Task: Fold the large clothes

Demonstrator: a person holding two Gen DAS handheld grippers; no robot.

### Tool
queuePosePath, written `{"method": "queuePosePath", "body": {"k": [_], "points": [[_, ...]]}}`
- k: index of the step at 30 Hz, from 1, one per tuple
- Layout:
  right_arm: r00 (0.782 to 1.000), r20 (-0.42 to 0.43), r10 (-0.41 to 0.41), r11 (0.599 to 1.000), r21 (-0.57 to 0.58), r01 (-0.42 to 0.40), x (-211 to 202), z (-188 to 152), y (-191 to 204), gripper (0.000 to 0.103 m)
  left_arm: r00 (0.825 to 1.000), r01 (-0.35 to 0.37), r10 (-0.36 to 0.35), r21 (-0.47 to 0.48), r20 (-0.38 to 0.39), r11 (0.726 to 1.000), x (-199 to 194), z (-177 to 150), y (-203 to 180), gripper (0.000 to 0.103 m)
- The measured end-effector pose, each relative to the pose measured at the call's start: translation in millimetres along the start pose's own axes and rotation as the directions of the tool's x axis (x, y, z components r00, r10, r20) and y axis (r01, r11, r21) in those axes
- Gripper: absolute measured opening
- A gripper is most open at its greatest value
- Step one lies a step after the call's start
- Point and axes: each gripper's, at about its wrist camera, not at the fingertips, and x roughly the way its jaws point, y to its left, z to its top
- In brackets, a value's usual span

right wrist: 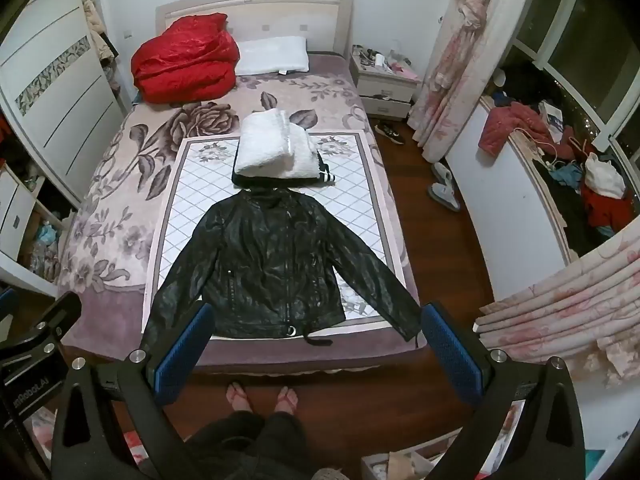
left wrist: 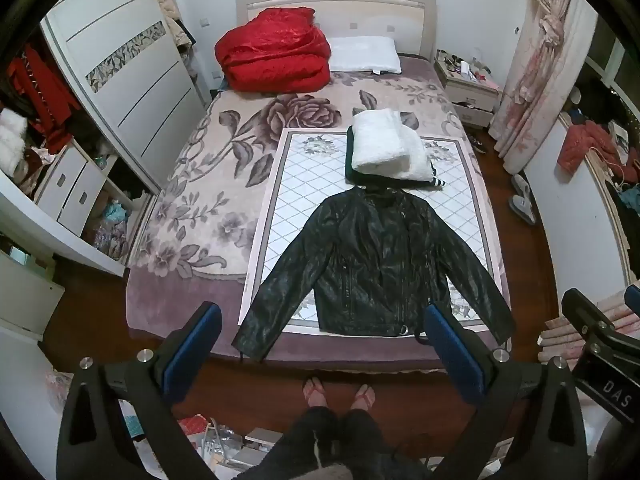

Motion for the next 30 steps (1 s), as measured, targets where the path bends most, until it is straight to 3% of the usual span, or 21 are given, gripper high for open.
{"method": "queuePosePath", "body": {"k": [30], "points": [[1.000,0.007,-0.002,1.000,-0.005,0.002,-5.6,-11.0,-10.3,0.103,1.000,0.002,-0.002,-0.001,0.009,1.000,-6.9,6.2,-4.7,0.103]]}}
